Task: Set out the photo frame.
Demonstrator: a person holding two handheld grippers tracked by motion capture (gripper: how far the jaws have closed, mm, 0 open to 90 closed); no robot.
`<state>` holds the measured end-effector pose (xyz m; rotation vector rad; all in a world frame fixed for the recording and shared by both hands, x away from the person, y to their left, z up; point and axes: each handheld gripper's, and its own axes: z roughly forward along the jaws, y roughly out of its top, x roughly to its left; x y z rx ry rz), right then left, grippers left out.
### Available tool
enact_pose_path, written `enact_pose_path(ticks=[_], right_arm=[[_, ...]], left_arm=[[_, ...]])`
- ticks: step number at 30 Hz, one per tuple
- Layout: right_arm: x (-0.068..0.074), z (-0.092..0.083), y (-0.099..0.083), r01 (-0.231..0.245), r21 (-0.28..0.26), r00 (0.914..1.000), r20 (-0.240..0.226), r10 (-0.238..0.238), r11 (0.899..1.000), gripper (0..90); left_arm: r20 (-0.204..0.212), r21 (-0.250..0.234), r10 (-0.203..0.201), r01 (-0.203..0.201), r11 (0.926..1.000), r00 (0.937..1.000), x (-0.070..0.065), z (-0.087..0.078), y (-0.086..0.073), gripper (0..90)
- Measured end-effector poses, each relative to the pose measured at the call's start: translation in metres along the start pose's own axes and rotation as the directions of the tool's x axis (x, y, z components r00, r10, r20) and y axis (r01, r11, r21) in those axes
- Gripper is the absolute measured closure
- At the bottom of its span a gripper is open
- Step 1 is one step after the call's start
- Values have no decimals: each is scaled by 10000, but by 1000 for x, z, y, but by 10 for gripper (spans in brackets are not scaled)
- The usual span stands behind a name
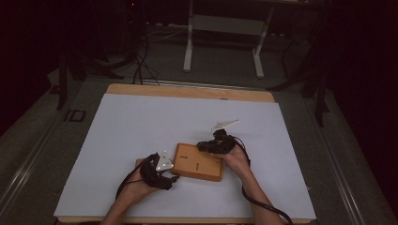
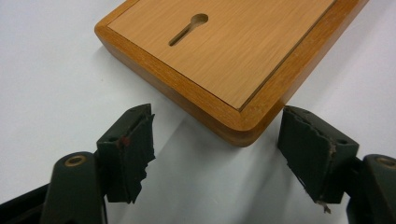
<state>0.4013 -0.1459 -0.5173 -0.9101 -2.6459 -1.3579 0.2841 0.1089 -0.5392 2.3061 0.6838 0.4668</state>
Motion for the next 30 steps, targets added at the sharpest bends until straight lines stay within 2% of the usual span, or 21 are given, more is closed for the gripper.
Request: enact_pose_path(ticks=[5, 9, 11, 13, 14, 20, 22, 25, 30], right_arm=[[-1, 0, 1, -41, 75, 10000, -44, 41, 10000, 836], [0, 1, 2, -9, 187, 10000, -11, 10, 9998, 835], [-1, 1, 2, -139, 180, 9999, -91, 141, 9997, 833], [-3, 1, 2, -200, 156, 9997, -158, 202, 9997, 833], [-6, 1, 1, -461, 57, 9981, -406, 463, 9989, 830], [-10, 1, 3, -672, 149, 9960, -584, 679, 9976, 830], [-12, 1, 3, -787, 154, 9947, -653, 796, 9968, 832], [-14, 2, 3, -902, 126, 9928, -778, 910, 9958, 832], [-17, 2, 4, -1078, 173, 9905, -838, 1088, 9940, 838]], left_arm=[[-13, -110, 126, -126, 9999, 9999, -1, 2, 1, 256], [-162, -238, 510, -514, 9984, 9986, -6, 4, 5, 262], [-267, -309, 626, -634, 9975, 9977, -7, 4, 6, 253], [-267, -309, 626, -634, 9975, 9977, -7, 4, 6, 255], [-142, -499, 433, -439, 9978, 9990, -6, 2, 5, 261], [-200, -493, 432, -441, 9978, 9989, -5, 1, 4, 274], [-476, -325, 457, -473, 9984, 9978, -5, 2, 5, 305], [-531, -430, 388, -411, 9982, 9978, -3, 3, 5, 306], [-1090, -590, 711, -778, 9952, 9915, -8, 4, 9, 298]])
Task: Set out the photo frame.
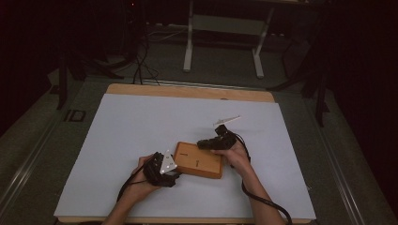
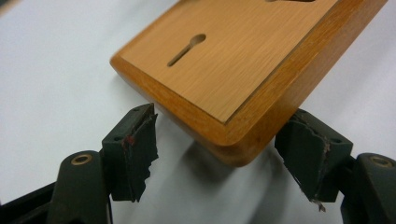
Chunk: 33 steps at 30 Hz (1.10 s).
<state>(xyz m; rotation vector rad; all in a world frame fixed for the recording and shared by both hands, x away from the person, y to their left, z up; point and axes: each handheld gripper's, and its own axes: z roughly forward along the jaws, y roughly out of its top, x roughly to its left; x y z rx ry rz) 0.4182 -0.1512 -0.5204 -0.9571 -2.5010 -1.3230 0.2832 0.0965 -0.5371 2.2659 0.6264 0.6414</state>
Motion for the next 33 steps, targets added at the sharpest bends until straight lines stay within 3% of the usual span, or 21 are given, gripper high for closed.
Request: enact_pose_path(ticks=[7, 11, 15, 22, 28, 33], right_arm=[[1, -1, 1, -7, 146, 10000, 36, 7, 9999, 844], [5, -2, 2, 242, 315, 9995, 181, -248, 9992, 845], [7, -2, 3, 408, 524, 9989, 212, -420, 9978, 845], [9, -2, 2, 477, 698, 9989, -19, -477, 9964, 843], [13, -1, 1, 737, 843, 9971, 132, -751, 9937, 837], [16, -1, 1, 805, 1057, 9965, 122, -822, 9911, 833]], left_arm=[[-400, -349, 267, -281, 9990, 9988, -3, -3, 3, 300], [-469, -823, 184, -223, 9964, 9987, -3, -8, 5, 310], [-562, -979, 432, -486, 9940, 9975, -7, -11, 6, 310], [-361, -1304, 754, -795, 9883, 9965, -13, -16, 10, 304], [198, -1585, 1058, -1014, 9821, 9942, -22, -18, 16, 368], [321, -1835, 934, -860, 9793, 9951, -23, -21, 18, 388]])
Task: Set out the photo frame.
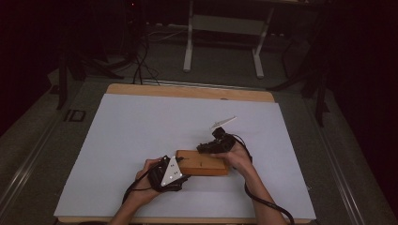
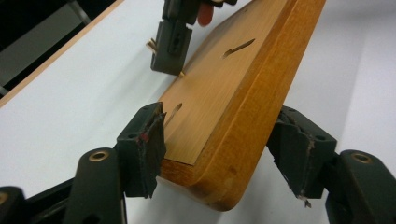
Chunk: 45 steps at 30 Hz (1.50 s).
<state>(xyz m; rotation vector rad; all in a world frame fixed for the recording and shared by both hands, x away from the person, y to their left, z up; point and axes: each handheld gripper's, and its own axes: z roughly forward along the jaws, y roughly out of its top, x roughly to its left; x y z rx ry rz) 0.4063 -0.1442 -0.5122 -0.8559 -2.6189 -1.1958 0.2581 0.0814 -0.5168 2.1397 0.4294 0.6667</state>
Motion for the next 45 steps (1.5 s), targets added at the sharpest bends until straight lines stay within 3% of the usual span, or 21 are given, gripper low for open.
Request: enact_pose_path(ticks=[3, 7, 10, 19, 30, 45], right_arm=[[1, 2, 0, 28, 267, 9999, -137, -24, 9996, 819], [5, 1, 1, 348, 333, 9992, 196, -354, 9988, 793], [7, 1, 2, 536, 376, 9975, 441, -552, 9979, 774], [9, -12, -1, 680, -185, 9945, 809, -663, 9975, 636], [19, -26, -4, 1006, -568, 9886, 1183, -934, 9933, 593], [22, -57, -14, 1366, -1341, 9733, 2029, -1077, 9815, 579]], left_arm=[[13, -135, 19, -19, 9999, 10000, -1, -2, 3, 422], [-190, -110, 134, -136, 9998, 9997, -1, -2, 5, 442], [-118, 32, 94, -94, 10000, 9999, 2, -2, 7, 446], [-95, -17, 203, -203, 9998, 9997, 3, -1, 11, 490], [67, -46, 111, -111, 9999, 9999, 8, -1, 13, 495], [347, -122, -188, 193, 9997, 9992, 16, -1, 14, 494]])
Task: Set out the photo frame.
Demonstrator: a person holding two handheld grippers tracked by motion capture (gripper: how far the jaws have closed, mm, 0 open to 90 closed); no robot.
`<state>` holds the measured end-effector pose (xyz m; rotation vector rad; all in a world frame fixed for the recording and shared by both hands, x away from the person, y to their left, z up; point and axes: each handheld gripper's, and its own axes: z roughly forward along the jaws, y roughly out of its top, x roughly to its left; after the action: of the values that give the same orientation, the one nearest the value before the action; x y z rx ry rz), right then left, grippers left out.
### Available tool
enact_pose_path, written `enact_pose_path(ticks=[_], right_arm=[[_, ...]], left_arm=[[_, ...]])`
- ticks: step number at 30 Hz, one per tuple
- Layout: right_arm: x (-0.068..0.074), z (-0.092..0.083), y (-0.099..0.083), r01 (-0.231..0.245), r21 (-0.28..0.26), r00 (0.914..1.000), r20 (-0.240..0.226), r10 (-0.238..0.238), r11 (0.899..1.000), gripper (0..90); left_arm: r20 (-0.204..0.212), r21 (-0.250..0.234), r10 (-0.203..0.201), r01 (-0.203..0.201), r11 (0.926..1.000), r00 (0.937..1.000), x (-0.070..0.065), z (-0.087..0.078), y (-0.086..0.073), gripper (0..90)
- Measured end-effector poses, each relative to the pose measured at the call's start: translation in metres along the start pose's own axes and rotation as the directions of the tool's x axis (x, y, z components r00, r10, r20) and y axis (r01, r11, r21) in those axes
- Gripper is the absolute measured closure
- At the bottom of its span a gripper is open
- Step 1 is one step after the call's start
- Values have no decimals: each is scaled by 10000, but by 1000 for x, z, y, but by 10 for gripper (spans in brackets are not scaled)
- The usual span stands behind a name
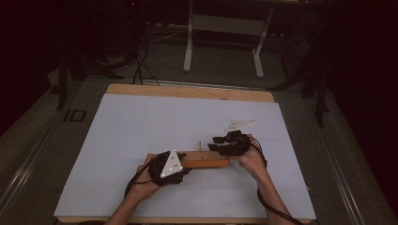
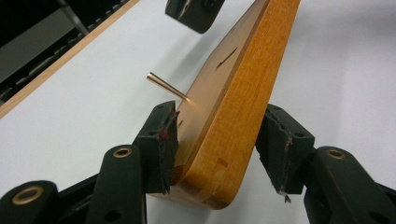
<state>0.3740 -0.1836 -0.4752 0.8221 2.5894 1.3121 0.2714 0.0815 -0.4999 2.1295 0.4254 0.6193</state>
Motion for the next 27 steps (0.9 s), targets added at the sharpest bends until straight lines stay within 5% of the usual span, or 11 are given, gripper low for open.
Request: enact_pose_path(ticks=[27], right_arm=[[-12, -27, -38, -144, -501, 9971, 734, 181, 9986, 602]], left_arm=[[207, -82, -399, 400, 9992, 9990, 9, 0, 1, 490]])
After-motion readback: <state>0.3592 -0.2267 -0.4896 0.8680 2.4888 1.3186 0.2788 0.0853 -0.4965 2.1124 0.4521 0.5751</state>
